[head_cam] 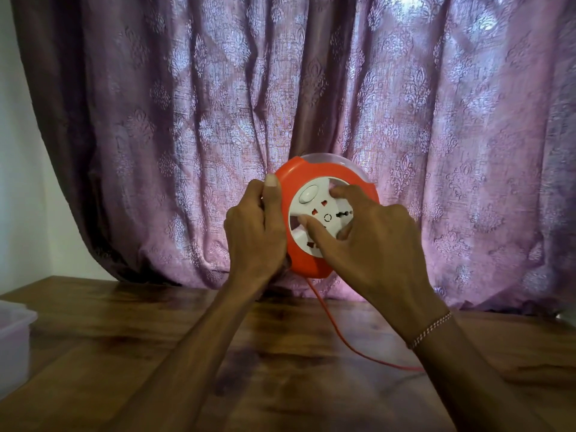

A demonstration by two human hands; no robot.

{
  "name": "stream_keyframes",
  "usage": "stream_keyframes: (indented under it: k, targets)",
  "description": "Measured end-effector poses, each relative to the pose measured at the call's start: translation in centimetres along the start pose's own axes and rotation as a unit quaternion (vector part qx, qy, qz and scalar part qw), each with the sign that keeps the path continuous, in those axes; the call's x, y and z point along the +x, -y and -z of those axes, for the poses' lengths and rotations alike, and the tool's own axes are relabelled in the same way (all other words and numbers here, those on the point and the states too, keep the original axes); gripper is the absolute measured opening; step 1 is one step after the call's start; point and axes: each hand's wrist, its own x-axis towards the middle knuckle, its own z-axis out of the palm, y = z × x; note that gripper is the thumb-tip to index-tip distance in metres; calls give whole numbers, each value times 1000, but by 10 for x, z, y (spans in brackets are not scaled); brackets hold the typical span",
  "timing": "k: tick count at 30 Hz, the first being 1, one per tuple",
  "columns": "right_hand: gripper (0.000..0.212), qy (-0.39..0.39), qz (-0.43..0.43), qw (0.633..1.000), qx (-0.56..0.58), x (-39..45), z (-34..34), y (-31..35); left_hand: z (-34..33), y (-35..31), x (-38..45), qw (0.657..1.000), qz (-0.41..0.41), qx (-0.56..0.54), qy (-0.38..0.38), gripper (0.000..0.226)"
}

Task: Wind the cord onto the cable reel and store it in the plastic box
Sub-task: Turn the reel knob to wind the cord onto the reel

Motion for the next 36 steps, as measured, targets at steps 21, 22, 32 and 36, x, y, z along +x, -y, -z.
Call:
stream_keyframes:
  k: [21, 22, 32, 36]
  targets:
    - [54, 86, 164, 977, -103, 5, 18, -1, 2, 0, 2, 1000, 7, -19, 7, 52]
    - [55, 75, 160, 980, -92, 5, 17, 0, 1, 0, 2, 1000, 6, -17, 9, 53]
    - [70, -20, 0, 999, -32, 2, 6, 1, 0, -1, 0, 1000, -7, -2, 11, 52]
    - [70, -8, 14, 998, -64, 3, 8, 0, 0, -1, 0, 1000, -7, 4, 9, 51]
